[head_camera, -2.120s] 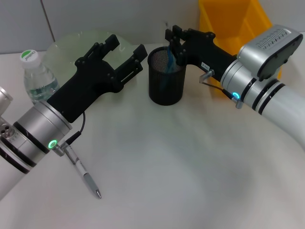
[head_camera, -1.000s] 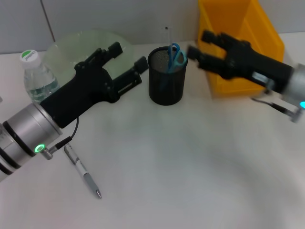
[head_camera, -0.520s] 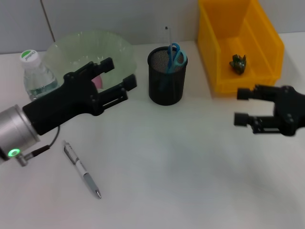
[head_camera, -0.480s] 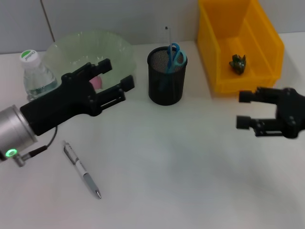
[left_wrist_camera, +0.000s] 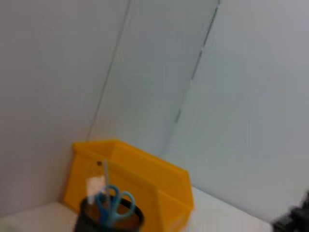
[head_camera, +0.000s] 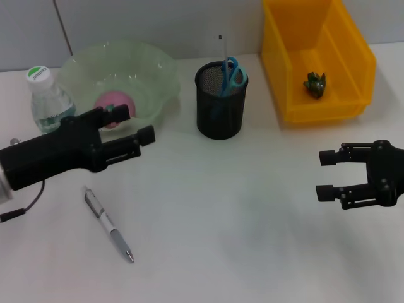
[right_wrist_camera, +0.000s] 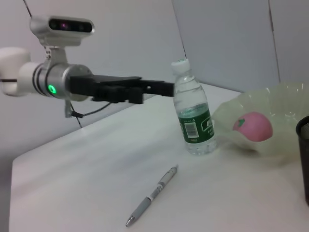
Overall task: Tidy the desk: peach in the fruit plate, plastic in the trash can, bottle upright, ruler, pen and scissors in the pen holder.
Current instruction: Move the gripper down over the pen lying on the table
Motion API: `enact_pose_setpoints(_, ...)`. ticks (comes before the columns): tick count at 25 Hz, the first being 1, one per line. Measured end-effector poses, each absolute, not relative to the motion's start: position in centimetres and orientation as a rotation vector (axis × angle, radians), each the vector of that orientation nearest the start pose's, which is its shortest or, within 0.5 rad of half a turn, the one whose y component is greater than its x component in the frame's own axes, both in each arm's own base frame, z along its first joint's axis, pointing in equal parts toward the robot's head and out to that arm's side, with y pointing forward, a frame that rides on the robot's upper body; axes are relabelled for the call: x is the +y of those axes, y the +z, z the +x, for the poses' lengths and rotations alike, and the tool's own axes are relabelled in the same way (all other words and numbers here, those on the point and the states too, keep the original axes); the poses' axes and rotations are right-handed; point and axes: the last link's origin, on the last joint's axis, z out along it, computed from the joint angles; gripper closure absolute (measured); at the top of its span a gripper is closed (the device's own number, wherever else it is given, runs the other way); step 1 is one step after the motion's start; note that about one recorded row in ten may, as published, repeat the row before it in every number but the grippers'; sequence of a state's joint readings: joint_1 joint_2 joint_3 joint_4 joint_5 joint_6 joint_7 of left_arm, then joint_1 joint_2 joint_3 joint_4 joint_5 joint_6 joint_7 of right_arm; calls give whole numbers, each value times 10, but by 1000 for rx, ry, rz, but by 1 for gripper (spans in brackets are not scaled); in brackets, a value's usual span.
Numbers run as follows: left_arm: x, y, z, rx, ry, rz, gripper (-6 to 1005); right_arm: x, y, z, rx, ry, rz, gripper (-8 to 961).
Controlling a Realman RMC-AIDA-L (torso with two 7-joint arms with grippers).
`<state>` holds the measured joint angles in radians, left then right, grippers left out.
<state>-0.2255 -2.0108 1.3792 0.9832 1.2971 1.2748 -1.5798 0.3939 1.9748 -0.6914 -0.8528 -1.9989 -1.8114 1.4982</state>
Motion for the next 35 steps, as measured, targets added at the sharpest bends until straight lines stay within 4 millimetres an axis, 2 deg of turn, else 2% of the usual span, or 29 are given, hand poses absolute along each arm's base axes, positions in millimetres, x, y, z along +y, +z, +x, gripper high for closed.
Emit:
enact_pose_setpoints(6,311,36,-226,-679,-863,-2638,200,294,70,288,635,618,-2799,138)
enact_pose_setpoints(10,317,43,-223,-833,-836,-2652,201,297,70,285,622,617,-2803,139)
enact_pose_setpoints(14,323,44,-212,-1126,-660,-2666,201,300,70,282,614,609,-2811,139)
enact_pose_setpoints(19,332,55,-200,-1587,-456,-2469,202,304,71,281,600,581,-2816,139)
enact_pose_setpoints(22,336,52,-190,-1727,-382,-2424,202,305,70,282,597,548,-2818,139)
enact_pose_setpoints(25,342,43,-187,-1788,-271,-2413,203,307,69,284,597,508,-2821,139)
enact_pose_setpoints(30,352,31,-196,-1869,-88,-2363,204,309,67,284,586,468,-2831,138)
enact_pose_setpoints(32,354,29,-193,-1829,-70,-2391,204,308,67,284,585,468,-2832,138)
enact_pose_setpoints(35,357,32,-186,-1679,-73,-2488,204,308,67,283,587,471,-2838,138)
